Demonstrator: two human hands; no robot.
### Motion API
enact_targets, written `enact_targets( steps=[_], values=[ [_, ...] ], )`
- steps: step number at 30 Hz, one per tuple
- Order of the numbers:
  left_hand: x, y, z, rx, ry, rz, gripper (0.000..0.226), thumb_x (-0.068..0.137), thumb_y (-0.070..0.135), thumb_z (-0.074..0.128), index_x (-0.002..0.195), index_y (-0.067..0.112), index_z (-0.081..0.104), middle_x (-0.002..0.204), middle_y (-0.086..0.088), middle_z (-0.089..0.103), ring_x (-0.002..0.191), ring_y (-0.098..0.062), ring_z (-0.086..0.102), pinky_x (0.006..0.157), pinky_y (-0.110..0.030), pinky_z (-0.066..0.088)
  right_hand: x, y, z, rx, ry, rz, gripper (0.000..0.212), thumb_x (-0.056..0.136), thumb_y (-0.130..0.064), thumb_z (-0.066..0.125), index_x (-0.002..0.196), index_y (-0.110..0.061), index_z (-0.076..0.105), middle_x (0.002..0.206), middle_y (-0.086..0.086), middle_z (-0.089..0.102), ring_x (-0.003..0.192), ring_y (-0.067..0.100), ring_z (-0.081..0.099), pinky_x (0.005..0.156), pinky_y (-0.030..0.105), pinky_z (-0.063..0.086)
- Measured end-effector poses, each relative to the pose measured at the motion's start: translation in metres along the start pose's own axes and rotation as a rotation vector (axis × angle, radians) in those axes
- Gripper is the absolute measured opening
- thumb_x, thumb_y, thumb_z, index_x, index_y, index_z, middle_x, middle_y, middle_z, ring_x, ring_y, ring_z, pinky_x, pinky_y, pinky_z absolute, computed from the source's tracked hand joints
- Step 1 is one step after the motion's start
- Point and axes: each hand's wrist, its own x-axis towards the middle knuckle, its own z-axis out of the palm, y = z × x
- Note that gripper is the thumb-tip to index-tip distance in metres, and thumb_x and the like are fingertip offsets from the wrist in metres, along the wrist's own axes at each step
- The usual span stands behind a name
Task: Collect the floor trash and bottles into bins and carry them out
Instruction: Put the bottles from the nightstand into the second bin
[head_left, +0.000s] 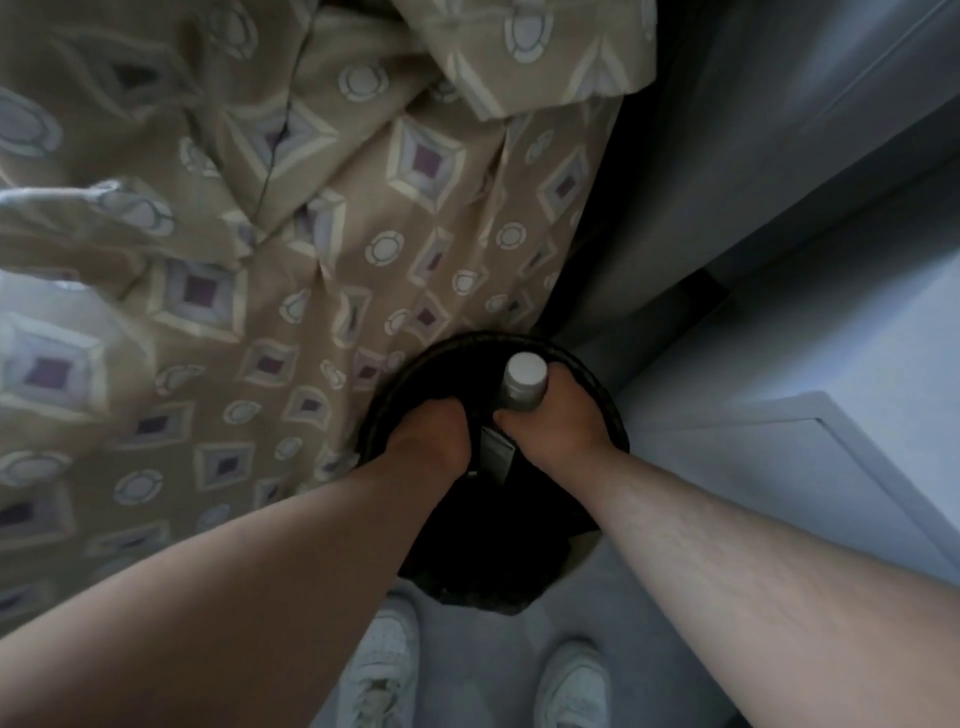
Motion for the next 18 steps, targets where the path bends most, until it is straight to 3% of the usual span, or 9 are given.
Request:
enact_targets(
  steps=[3,7,11,14,17,18],
  values=[
    [-0.015,0.0,-0.006,-0.04,0.053,0.058,0.03,0.093,0.012,0.045,0.121,0.006,0.054,0.128,-0.017,0.056,0.118,-0.032,0.053,0.103,-0.04,0.042,-0.001,0.0,0.001,-0.037,-0.006,0.017,0.054,0.073,-0.029,0.073,0.121,-0.013,0.052,0.126,0.009,0.06,0.117,0.026,0.057,0.098,0.032,0.045],
    [-0.05,-0.005,-0.023,-0.092,0.14,0.116,0.012,0.092,0.017,0.045,0.092,0.009,0.053,0.099,-0.013,0.064,0.093,-0.03,0.062,0.08,-0.038,0.051,-0.022,-0.008,-0.005,-0.033,0.035,0.047,0.054,0.082,-0.031,0.064,0.13,-0.016,0.046,0.131,0.009,0.057,0.121,0.027,0.054,0.098,0.031,0.041],
    [-0.097,-0.004,-0.049,-0.225,0.203,0.047,0.024,0.093,0.026,0.045,0.11,0.016,0.059,0.101,-0.004,0.069,0.092,-0.024,0.064,0.079,-0.031,0.052,-0.057,-0.024,-0.028,0.021,-0.029,0.047,0.041,0.084,-0.033,0.058,0.124,-0.024,0.051,0.124,0.002,0.061,0.115,0.024,0.057,0.09,0.028,0.043],
    [-0.139,0.012,-0.075,-0.308,0.255,0.039,0.023,0.091,0.032,0.049,0.11,0.024,0.06,0.096,0.004,0.068,0.092,-0.02,0.063,0.075,-0.03,0.05,-0.093,-0.04,-0.055,0.078,-0.114,0.025,0.036,0.083,-0.035,0.057,0.119,-0.028,0.057,0.119,-0.005,0.065,0.112,0.018,0.059,0.083,0.024,0.041],
    [-0.183,0.045,-0.103,-0.383,0.306,0.06,0.006,0.088,0.036,0.053,0.085,0.034,0.058,0.083,0.01,0.066,0.088,-0.015,0.063,0.074,-0.031,0.05,-0.13,-0.054,-0.094,0.202,-0.172,0.04,0.029,0.082,-0.037,0.058,0.109,-0.027,0.063,0.105,-0.01,0.067,0.105,0.012,0.062,0.087,0.025,0.047],
    [-0.197,0.059,-0.112,-0.419,0.321,0.08,0.011,0.087,0.034,0.056,0.076,0.036,0.056,0.079,0.011,0.065,0.086,-0.014,0.063,0.073,-0.031,0.049,-0.141,-0.056,-0.109,0.254,-0.187,0.053,0.022,0.083,-0.036,0.059,0.104,-0.029,0.064,0.101,-0.012,0.066,0.103,0.009,0.061,0.088,0.024,0.047]
  ],
)
